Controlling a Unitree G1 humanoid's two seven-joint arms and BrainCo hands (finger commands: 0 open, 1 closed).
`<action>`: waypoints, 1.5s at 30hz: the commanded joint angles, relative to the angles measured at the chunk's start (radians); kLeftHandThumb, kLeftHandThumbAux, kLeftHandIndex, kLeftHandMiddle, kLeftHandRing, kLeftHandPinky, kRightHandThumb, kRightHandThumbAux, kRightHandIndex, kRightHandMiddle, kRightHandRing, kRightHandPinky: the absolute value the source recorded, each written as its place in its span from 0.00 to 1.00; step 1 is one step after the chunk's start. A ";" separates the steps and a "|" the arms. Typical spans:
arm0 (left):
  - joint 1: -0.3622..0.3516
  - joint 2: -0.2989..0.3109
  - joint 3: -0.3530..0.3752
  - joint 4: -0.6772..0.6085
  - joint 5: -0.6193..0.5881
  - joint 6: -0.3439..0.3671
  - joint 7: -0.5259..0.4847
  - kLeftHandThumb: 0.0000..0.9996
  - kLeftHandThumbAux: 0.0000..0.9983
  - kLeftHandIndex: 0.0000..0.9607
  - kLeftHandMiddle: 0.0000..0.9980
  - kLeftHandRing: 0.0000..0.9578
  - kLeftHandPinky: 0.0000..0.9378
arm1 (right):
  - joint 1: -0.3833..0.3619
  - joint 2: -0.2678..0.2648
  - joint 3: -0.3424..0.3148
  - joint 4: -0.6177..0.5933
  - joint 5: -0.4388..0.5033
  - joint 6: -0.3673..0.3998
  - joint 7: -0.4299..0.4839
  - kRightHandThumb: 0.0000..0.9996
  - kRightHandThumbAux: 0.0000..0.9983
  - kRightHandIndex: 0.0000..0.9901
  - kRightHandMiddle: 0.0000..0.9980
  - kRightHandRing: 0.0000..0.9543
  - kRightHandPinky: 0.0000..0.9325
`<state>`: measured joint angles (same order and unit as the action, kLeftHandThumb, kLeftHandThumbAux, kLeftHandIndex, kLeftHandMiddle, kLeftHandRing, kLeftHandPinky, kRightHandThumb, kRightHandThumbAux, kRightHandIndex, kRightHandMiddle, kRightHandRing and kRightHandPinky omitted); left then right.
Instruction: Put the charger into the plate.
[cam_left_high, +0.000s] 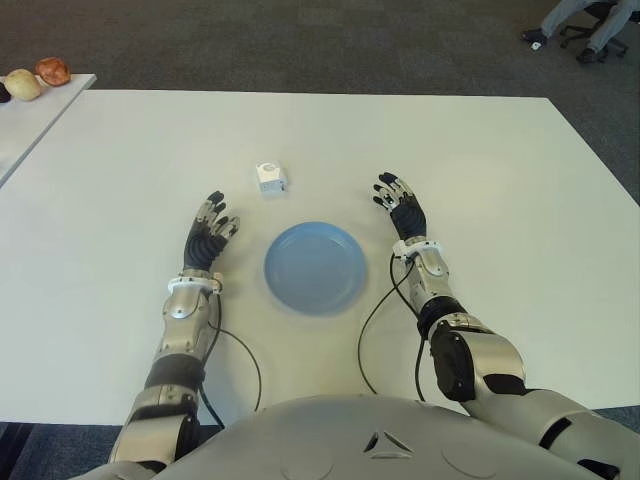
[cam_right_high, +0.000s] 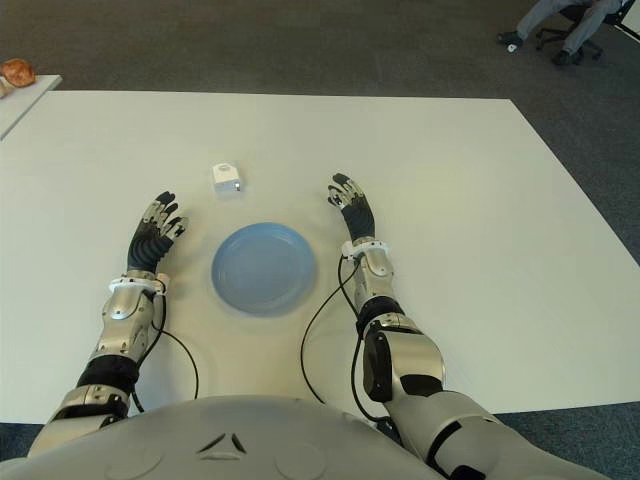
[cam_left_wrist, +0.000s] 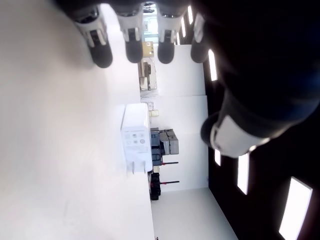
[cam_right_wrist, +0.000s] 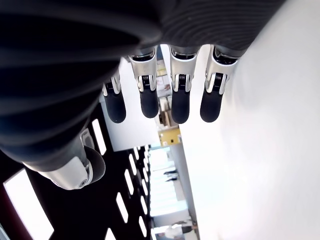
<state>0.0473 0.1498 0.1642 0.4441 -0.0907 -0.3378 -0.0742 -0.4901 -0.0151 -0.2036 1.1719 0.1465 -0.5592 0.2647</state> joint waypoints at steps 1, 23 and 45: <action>0.026 -0.004 0.006 -0.098 0.006 0.098 0.033 0.07 0.72 0.00 0.05 0.05 0.10 | 0.070 0.018 0.012 0.055 -0.021 0.058 -0.011 0.24 0.63 0.16 0.15 0.15 0.21; -0.250 0.095 -0.005 -0.105 0.061 0.261 0.041 0.10 0.66 0.00 0.04 0.04 0.06 | 0.075 0.019 0.012 0.048 -0.014 0.056 -0.003 0.25 0.64 0.16 0.16 0.16 0.22; -0.521 0.204 -0.208 0.099 0.418 0.200 0.156 0.15 0.61 0.02 0.06 0.06 0.10 | 0.075 0.016 0.000 0.051 -0.005 0.060 0.014 0.27 0.64 0.16 0.17 0.17 0.22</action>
<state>-0.4347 0.3300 0.0075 0.4823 0.2539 -0.1109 0.0467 -0.4849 -0.0107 -0.2032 1.1667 0.1465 -0.5676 0.2833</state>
